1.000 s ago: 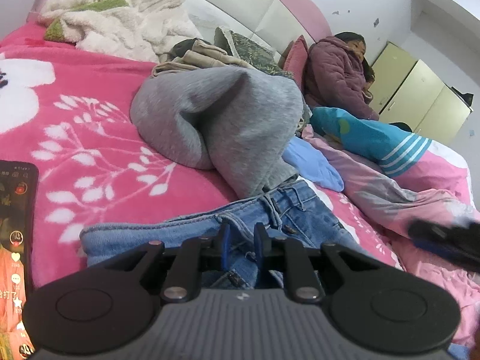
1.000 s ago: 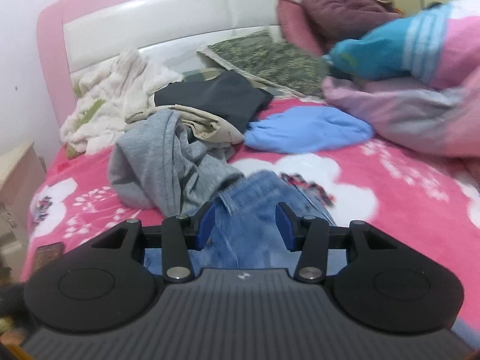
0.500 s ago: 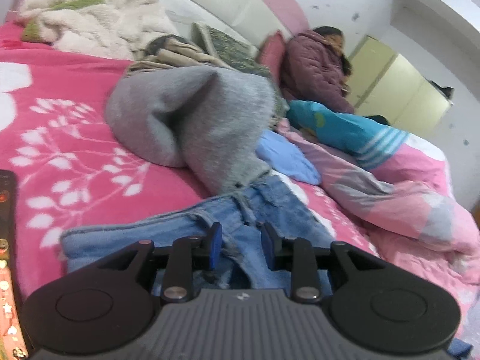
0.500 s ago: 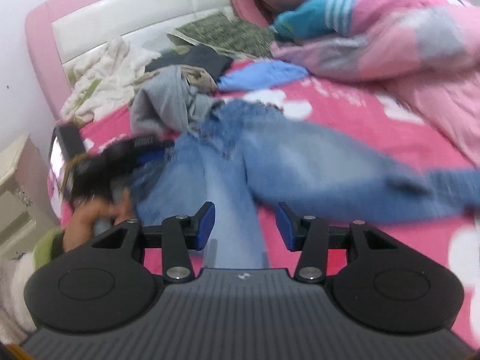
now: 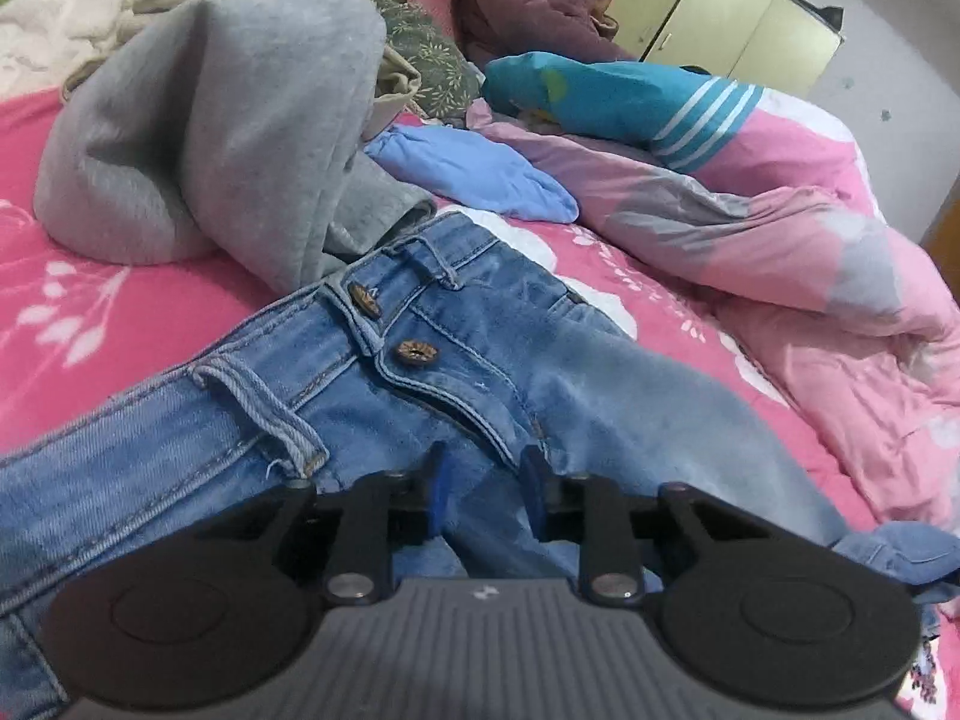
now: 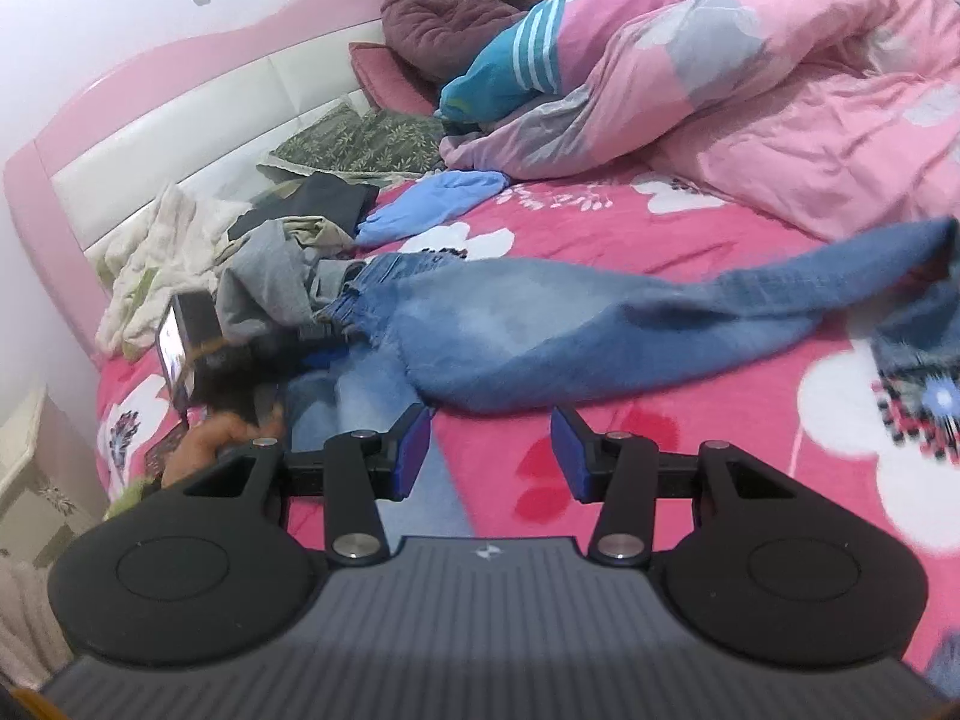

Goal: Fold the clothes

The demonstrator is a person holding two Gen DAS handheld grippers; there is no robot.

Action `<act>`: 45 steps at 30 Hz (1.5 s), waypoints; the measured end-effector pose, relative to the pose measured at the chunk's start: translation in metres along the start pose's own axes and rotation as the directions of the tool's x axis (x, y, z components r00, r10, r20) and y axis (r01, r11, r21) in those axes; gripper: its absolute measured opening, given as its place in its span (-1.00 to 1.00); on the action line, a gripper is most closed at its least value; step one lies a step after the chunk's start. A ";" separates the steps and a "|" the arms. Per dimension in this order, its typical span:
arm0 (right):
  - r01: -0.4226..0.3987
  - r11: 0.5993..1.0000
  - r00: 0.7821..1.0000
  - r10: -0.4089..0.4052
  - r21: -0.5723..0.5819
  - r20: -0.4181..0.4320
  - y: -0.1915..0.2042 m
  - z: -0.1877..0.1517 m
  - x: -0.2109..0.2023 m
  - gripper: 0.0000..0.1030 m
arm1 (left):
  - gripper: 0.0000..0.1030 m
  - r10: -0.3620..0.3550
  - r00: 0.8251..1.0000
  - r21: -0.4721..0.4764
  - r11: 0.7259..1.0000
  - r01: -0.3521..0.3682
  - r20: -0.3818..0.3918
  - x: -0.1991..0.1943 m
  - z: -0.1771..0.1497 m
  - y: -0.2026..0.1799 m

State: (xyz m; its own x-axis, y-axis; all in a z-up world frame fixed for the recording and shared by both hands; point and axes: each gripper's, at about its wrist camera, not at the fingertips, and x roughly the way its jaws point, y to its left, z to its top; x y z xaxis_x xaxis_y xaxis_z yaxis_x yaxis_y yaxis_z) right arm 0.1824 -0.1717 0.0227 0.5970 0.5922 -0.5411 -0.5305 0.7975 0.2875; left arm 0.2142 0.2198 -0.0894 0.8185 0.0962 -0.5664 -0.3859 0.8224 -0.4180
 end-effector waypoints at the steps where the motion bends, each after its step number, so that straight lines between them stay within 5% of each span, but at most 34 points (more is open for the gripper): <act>1: -0.002 1.000 1.000 0.002 0.012 0.010 -0.007 0.005 0.008 -0.14 | -0.48 0.004 1.000 0.009 1.000 -0.004 0.003 0.000 -0.001 0.000; 7: 0.178 0.969 0.981 -0.188 0.171 0.043 -0.077 0.021 0.036 0.09 | -0.48 -0.003 1.000 0.017 1.000 0.003 0.003 0.000 -0.003 0.002; 12: 0.349 0.828 0.913 -0.406 0.438 0.041 -0.167 0.021 0.017 0.21 | -0.48 -0.013 1.000 0.001 1.000 0.013 0.000 0.001 -0.001 0.003; 15: 0.357 0.791 0.904 -0.426 0.497 0.028 -0.199 0.031 0.014 0.38 | -0.48 -0.018 1.000 -0.008 1.000 0.018 0.002 0.001 -0.002 0.004; 17: 0.367 0.769 0.898 -0.440 0.524 0.017 -0.215 0.038 0.021 0.66 | -0.48 -0.022 1.000 -0.012 1.000 0.022 0.004 0.001 -0.002 0.005; 21: 0.282 0.687 0.910 -0.413 0.670 0.040 -0.258 0.045 0.044 0.77 | -0.48 -0.020 1.000 -0.006 1.000 0.020 0.009 0.001 -0.003 0.004; 24: 0.321 0.588 0.880 -0.476 0.743 -0.004 -0.287 0.049 0.072 0.77 | -0.48 -0.019 1.000 -0.001 1.000 0.019 0.013 0.002 -0.003 0.004; 26: 0.287 0.559 0.876 -0.481 0.778 0.022 -0.303 0.047 0.087 0.69 | -0.48 -0.018 1.000 0.003 1.000 0.018 0.017 0.002 -0.004 0.004; 27: 0.270 0.553 0.875 -0.482 0.788 0.039 -0.308 0.045 0.092 0.55 | -0.48 -0.018 1.000 0.006 1.000 0.017 0.019 0.002 -0.004 0.004; 29: 0.258 0.560 0.870 -0.489 0.787 0.062 -0.305 0.038 0.090 -0.58 | -0.48 -0.015 1.000 0.009 1.000 0.015 0.021 0.003 -0.004 0.004; 30: 0.254 0.564 0.867 -0.493 0.786 0.074 -0.303 0.034 0.088 -0.80 | -0.48 -0.016 1.000 0.007 1.000 0.016 0.022 0.003 -0.004 0.004; 37: 0.188 0.695 0.841 -0.478 0.695 0.251 -0.231 0.004 -0.006 -0.90 | -0.48 -0.028 1.000 -0.017 0.999 0.028 0.013 0.003 -0.002 0.008; 43: 0.237 0.719 0.838 -0.492 0.653 0.237 -0.164 -0.048 -0.084 -0.90 | -0.48 -0.035 0.999 -0.043 0.998 0.035 0.006 0.003 0.001 0.012; 45: 0.288 0.721 0.858 -0.487 0.631 0.165 -0.159 -0.064 -0.087 -0.80 | -0.48 -0.033 0.999 -0.038 0.999 0.033 0.007 0.003 0.000 0.012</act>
State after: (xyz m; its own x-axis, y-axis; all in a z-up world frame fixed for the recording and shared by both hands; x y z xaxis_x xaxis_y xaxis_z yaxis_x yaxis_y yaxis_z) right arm 0.1764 -0.3570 -0.0261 0.8697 0.1389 -0.4736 0.1688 0.8180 0.5499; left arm 0.2123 0.2303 -0.0961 0.8340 0.0730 -0.5469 -0.3743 0.8032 -0.4635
